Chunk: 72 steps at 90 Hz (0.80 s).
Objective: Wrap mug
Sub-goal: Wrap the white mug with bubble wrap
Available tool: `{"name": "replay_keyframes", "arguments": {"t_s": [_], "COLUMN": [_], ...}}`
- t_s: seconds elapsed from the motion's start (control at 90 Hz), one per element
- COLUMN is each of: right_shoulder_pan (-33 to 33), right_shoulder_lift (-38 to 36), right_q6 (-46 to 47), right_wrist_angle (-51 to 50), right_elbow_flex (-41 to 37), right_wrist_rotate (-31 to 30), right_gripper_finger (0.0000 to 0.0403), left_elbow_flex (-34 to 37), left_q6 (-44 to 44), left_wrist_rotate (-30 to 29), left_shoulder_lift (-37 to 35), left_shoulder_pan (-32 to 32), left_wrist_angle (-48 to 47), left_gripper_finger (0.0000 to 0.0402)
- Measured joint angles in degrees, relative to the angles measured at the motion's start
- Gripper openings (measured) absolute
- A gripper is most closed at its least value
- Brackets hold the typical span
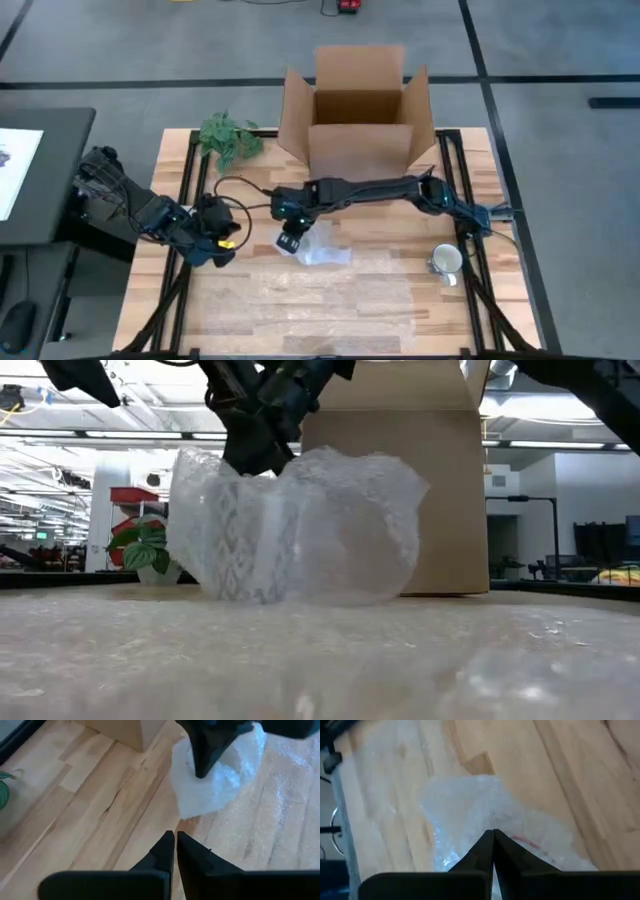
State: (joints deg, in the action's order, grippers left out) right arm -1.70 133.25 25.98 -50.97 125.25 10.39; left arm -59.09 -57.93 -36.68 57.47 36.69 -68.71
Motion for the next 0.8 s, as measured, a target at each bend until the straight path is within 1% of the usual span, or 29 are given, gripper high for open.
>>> {"name": "replay_keyframes", "arguments": {"t_s": [0.167, 0.356, 0.544, 0.8], "right_shoulder_pan": [-0.6, 0.3, 0.3, -0.7], "right_shoulder_lift": [0.0, 0.0, -0.5, 4.6], "right_q6": [-1.1, -1.2, -1.6, -2.1], "right_wrist_angle": [-0.9, -1.3, -5.3, -4.3], "right_elbow_flex": [0.0, -0.1, -0.1, 0.0], "right_wrist_rotate": [-2.7, -3.0, -2.9, -2.9], "right_gripper_finger": [0.0, 0.0, 0.0, 0.0], "left_elbow_flex": [0.0, 0.0, 0.0, 0.0], "left_q6": [0.0, -0.3, -0.4, -0.4], "left_wrist_rotate": [-0.3, -0.3, -0.2, -0.2], "left_shoulder_lift": [0.0, 0.0, 0.0, 0.0], "left_shoulder_pan": [0.0, 0.0, 0.0, 0.0], "left_wrist_angle": [0.0, 0.0, 0.0, 0.0], "left_gripper_finger": [0.0, 0.0, 0.0, 0.0]}}
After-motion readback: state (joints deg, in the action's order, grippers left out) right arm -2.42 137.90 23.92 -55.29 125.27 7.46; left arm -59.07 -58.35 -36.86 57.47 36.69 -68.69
